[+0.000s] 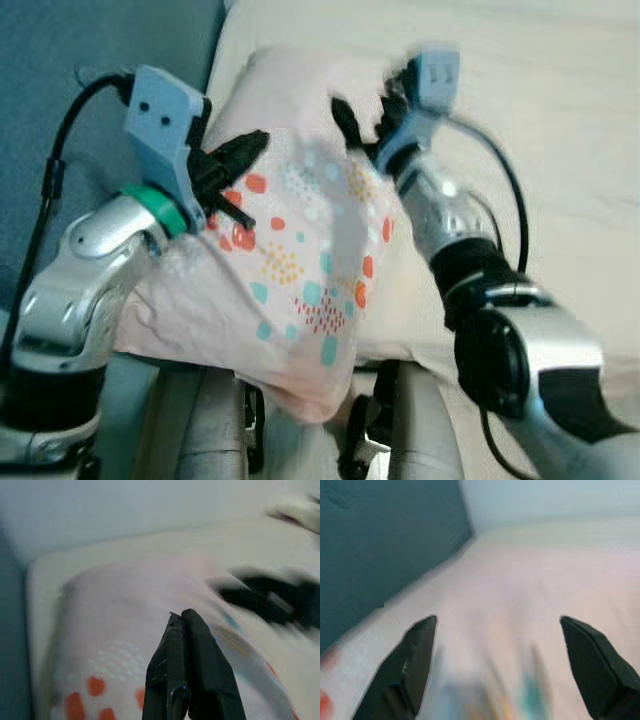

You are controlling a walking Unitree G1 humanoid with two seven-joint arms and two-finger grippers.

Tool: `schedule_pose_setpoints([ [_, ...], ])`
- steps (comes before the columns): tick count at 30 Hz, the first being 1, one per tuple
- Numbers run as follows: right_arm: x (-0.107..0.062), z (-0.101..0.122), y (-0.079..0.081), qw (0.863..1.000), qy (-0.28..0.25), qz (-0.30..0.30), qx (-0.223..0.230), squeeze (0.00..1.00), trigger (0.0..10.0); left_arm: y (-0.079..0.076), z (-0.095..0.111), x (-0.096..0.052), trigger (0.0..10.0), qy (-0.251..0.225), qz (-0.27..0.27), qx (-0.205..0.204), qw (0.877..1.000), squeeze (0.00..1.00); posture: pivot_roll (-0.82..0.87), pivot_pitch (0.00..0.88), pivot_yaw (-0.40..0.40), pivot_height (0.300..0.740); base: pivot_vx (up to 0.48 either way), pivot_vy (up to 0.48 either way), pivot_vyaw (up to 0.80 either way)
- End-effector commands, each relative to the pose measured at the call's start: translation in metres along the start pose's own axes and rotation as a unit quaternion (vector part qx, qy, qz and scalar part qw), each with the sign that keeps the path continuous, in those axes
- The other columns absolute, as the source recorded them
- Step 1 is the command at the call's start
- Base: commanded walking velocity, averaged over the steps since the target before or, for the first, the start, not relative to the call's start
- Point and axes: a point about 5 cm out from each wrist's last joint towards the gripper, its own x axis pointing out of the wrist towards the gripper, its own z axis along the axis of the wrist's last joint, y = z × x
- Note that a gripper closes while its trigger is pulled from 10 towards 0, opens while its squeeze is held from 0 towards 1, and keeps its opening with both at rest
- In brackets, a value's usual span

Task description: Clean up the room

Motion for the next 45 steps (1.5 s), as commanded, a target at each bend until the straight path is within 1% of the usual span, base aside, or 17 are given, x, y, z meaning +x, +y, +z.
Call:
schedule_pose_setpoints([
  [1,-0.016,-0.006,-0.004,0.999,-0.029,-0.020,-0.017,0.00,10.0,0.003,-0.011,0.005,10.0,0.016,0.029,0.014,0.999,0.00,0.05,0.100,0.070,0.596,0.000,0.000,0.00],
  [2,-0.016,-0.006,-0.004,0.999,-0.029,-0.020,-0.017,0.00,10.0,0.003,-0.011,0.005,10.0,0.016,0.029,0.014,0.999,0.00,0.05,0.100,0.070,0.596,0.000,0.000,0.00],
  [3,-0.025,-0.006,-0.005,0.998,-0.045,-0.027,-0.029,0.00,10.0,0.003,-0.013,0.007,10.0,0.015,0.036,0.025,0.999,0.00,0.03,0.084,0.074,0.596,0.000,0.000,0.00],
  [4,-0.025,-0.006,-0.005,0.998,-0.045,-0.027,-0.029,0.00,10.0,0.003,-0.013,0.007,10.0,0.015,0.036,0.025,0.999,0.00,0.03,0.084,0.074,0.596,0.000,0.000,0.00],
  [6,-0.038,-0.003,-0.004,0.995,-0.083,-0.037,-0.049,0.00,10.0,0.006,-0.018,0.014,10.0,0.010,0.066,0.045,0.997,0.00,0.01,0.056,0.073,0.596,0.000,0.000,0.00],
  [7,-0.038,-0.003,-0.004,0.995,-0.083,-0.037,-0.049,0.00,10.0,0.006,-0.018,0.014,10.0,0.010,0.066,0.045,0.997,0.00,0.01,0.056,0.073,0.596,0.000,0.000,0.00],
  [9,-0.045,0.003,-0.001,0.990,-0.115,-0.043,-0.065,0.00,10.0,0.012,-0.024,0.017,10.0,0.006,0.106,0.076,0.991,0.00,0.00,0.040,0.069,0.596,0.000,0.000,0.00],
  [10,-0.045,0.003,-0.001,0.990,-0.115,-0.043,-0.065,0.00,10.0,0.012,-0.024,0.017,10.0,0.006,0.106,0.076,0.991,0.00,0.00,0.040,0.069,0.596,0.000,0.000,0.00],
  [11,-0.049,0.007,-0.004,0.984,-0.134,-0.063,-0.098,0.00,10.0,0.013,-0.032,0.016,10.0,0.008,0.126,0.095,0.987,0.00,0.00,0.021,0.065,0.596,0.000,0.000,0.00],
  [12,-0.051,0.008,-0.007,0.980,-0.139,-0.074,-0.119,0.00,10.0,0.013,-0.036,0.016,10.0,0.012,0.133,0.095,0.987,0.00,0.00,0.019,0.065,0.596,0.000,0.000,0.00],
  [14,-0.053,0.009,-0.009,0.976,-0.145,-0.086,-0.139,0.00,10.0,0.013,-0.042,0.017,10.0,0.021,0.142,0.096,0.985,0.00,0.00,0.012,0.062,0.601,0.000,0.000,0.00],
  [18,-0.056,0.012,-0.012,0.972,-0.151,-0.104,-0.145,0.00,10.0,0.014,-0.049,0.018,10.0,0.031,0.150,0.096,0.984,0.00,0.00,0.011,0.062,0.616,0.000,0.000,0.00],
  [25,-0.058,0.015,-0.008,0.972,-0.153,-0.101,-0.150,0.00,10.0,0.016,-0.056,0.018,10.0,0.038,0.156,0.098,0.982,0.00,0.00,0.000,0.054,0.636,0.000,0.000,0.00],
  [29,-0.061,0.009,-0.006,0.973,-0.140,-0.101,-0.154,0.00,10.0,0.013,-0.065,0.020,10.0,0.042,0.152,0.090,0.983,0.00,-0.01,0.000,0.051,0.655,0.000,0.000,0.00],
  [34,-0.063,0.008,-0.009,0.970,-0.137,-0.112,-0.164,0.00,10.0,0.006,-0.072,0.023,10.0,0.042,0.143,0.078,0.986,0.00,-0.01,0.000,0.045,0.685,0.000,0.000,0.00],
  [40,-0.064,0.008,-0.011,0.970,-0.131,-0.116,-0.167,0.00,10.0,0.002,-0.075,0.025,10.0,0.040,0.139,0.076,0.987,0.00,-0.01,0.000,0.043,0.704,0.000,0.000,0.00],
  [45,-0.064,0.007,-0.012,0.970,-0.127,-0.120,-0.168,0.00,10.0,-0.002,-0.078,0.027,10.0,0.039,0.130,0.076,0.988,0.00,-0.01,0.000,0.043,0.734,0.000,0.000,0.00],
])
